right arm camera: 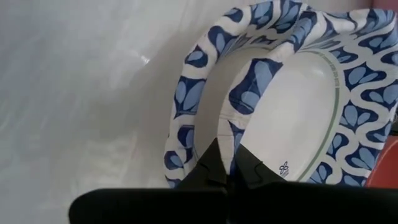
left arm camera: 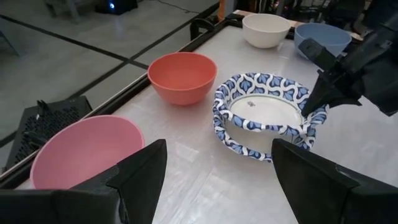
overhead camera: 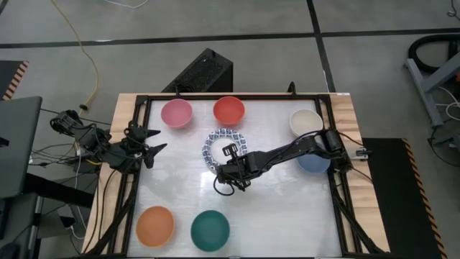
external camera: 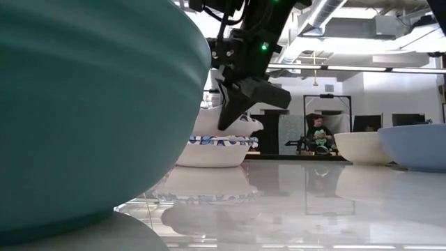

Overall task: Nest bowls inside each other
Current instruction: Stack the bottom blue white patterned bowl on top of the top blue white patterned bowl

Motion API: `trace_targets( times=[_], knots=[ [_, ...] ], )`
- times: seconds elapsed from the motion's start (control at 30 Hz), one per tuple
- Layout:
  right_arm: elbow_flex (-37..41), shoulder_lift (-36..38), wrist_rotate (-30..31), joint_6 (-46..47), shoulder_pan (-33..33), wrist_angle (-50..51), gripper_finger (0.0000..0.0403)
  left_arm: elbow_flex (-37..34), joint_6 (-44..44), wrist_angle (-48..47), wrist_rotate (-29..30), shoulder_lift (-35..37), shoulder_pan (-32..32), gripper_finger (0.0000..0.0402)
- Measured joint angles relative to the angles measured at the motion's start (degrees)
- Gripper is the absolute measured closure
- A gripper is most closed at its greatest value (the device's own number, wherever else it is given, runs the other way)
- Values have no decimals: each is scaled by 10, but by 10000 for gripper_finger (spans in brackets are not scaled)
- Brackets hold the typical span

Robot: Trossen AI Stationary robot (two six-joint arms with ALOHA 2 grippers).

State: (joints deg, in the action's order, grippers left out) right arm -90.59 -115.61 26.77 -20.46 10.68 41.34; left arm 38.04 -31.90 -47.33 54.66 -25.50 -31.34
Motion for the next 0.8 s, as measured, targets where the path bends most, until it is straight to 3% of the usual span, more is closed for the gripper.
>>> trace_targets(
  times=[0.17,0.8],
  knots=[
    [0,0,-49,6,-3,-1,396,0,0,0,0,0,0,123],
    [-1,0,-44,25,-9,-23,345,0,0,-6,0,0,0,123]
  ],
)
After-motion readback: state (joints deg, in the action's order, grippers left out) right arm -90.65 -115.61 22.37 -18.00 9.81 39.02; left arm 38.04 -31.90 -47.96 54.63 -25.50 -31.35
